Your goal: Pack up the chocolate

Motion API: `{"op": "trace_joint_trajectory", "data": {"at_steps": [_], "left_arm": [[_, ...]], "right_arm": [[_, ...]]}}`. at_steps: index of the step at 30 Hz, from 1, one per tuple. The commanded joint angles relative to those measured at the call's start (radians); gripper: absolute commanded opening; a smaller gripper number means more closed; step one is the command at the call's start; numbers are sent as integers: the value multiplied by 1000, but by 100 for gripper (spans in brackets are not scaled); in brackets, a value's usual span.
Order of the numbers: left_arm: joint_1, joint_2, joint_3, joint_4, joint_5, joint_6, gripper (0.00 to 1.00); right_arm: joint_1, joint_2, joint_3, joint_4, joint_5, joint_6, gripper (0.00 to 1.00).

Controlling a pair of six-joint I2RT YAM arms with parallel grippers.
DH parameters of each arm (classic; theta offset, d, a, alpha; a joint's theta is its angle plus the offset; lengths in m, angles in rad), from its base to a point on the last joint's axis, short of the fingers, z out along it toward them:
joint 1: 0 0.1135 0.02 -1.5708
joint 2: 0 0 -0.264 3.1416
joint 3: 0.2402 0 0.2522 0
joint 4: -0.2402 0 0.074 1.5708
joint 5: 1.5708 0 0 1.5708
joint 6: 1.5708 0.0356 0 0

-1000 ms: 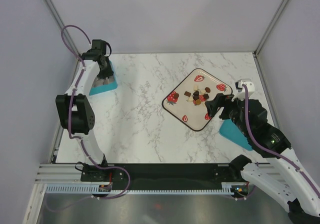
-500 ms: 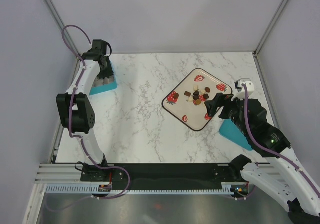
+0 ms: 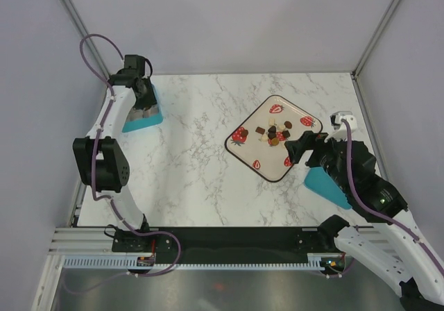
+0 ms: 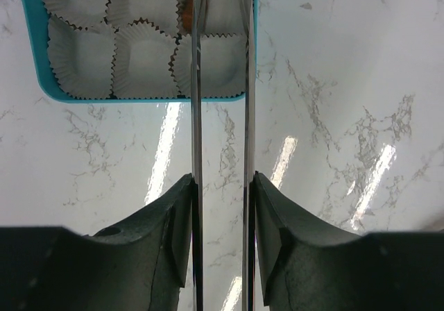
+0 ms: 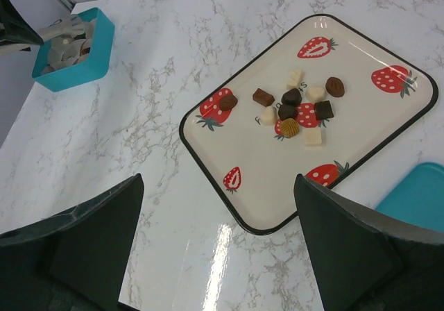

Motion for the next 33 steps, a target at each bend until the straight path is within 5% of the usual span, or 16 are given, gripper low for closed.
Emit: {"op": "trace_joint_trajectory", "data": {"at_steps": [1, 10, 19, 33], "left_arm": [[-25, -129, -13, 7, 51, 40, 45], [-338, -275, -88, 1, 71, 33, 46], [-666, -226, -112, 29, 63, 20, 47], [-728, -57, -98, 116, 83, 83, 50]], "right_arm": [[2, -19, 29, -1, -12, 20, 98], [2, -33, 61, -54, 11, 23, 98], [2, -66, 49, -98, 33, 22, 98], [2, -71, 63, -112, 61, -1, 98]]}}
